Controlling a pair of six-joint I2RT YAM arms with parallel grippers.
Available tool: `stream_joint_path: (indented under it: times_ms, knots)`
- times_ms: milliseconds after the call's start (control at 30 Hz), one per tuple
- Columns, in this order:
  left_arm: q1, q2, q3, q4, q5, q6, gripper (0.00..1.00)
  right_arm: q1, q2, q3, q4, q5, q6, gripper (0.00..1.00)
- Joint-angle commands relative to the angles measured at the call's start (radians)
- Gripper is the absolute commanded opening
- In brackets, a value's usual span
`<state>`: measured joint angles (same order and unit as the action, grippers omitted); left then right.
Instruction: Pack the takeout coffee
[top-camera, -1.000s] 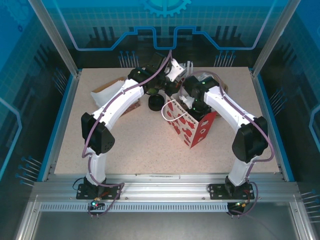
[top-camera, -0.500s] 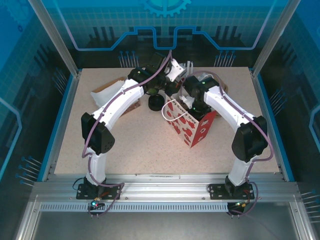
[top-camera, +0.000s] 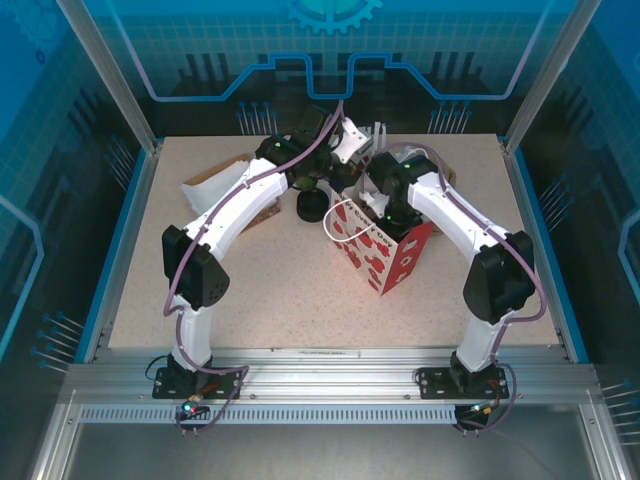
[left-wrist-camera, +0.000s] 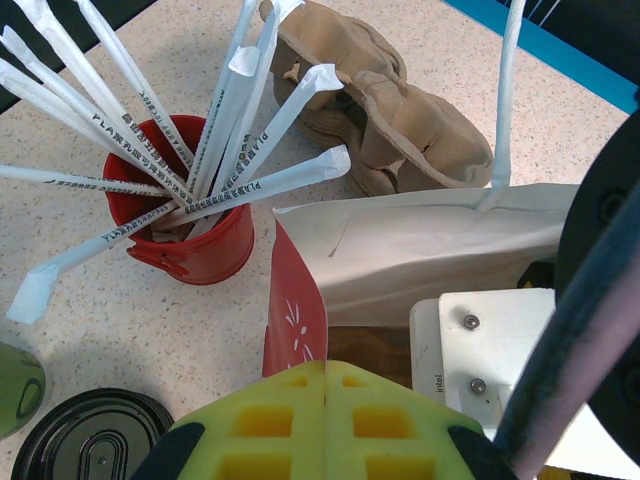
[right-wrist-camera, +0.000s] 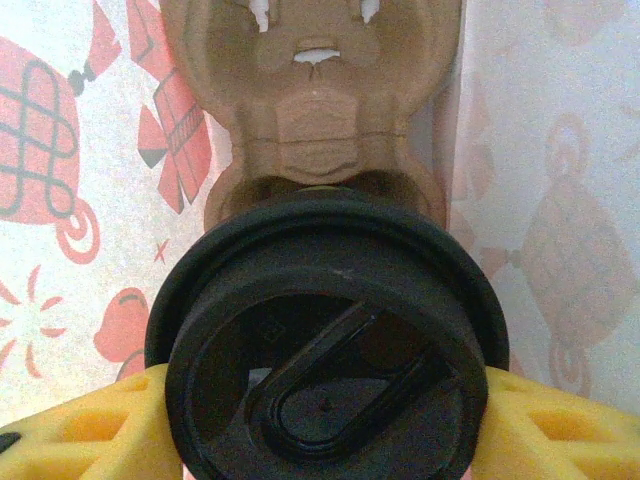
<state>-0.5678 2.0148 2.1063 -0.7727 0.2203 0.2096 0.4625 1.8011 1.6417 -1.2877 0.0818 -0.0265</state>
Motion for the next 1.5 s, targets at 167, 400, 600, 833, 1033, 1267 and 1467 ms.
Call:
stream_joint_path:
  times_ms: [167, 400, 600, 833, 1033, 1267, 1467]
  knots:
    - [-0.003, -0.034, -0.025, -0.031, -0.022, 0.010, 0.03, -0.025, 0.042, -0.030, 0.019, -0.004, -0.009, 0.33]
    - [-0.001, -0.035, -0.026, -0.033, -0.026, 0.012, 0.03, -0.028, 0.051, -0.034, 0.025, 0.003, -0.008, 0.33]
    - [-0.001, -0.037, -0.032, -0.032, -0.024, 0.009, 0.03, -0.028, 0.064, -0.040, 0.027, 0.018, -0.007, 0.33]
    - [0.000, -0.041, -0.039, -0.028, -0.026, 0.009, 0.03, -0.030, 0.083, -0.044, 0.034, 0.024, -0.007, 0.33]
    - [-0.001, -0.043, -0.044, -0.028, -0.027, 0.011, 0.03, -0.035, 0.093, -0.056, 0.046, 0.026, -0.009, 0.32]
    - [0.001, -0.045, -0.045, -0.028, -0.028, 0.012, 0.03, -0.042, 0.104, -0.086, 0.069, 0.036, -0.008, 0.32]
    - [0.002, -0.045, -0.054, -0.025, -0.024, 0.010, 0.03, -0.048, 0.129, -0.113, 0.099, 0.047, -0.003, 0.32]
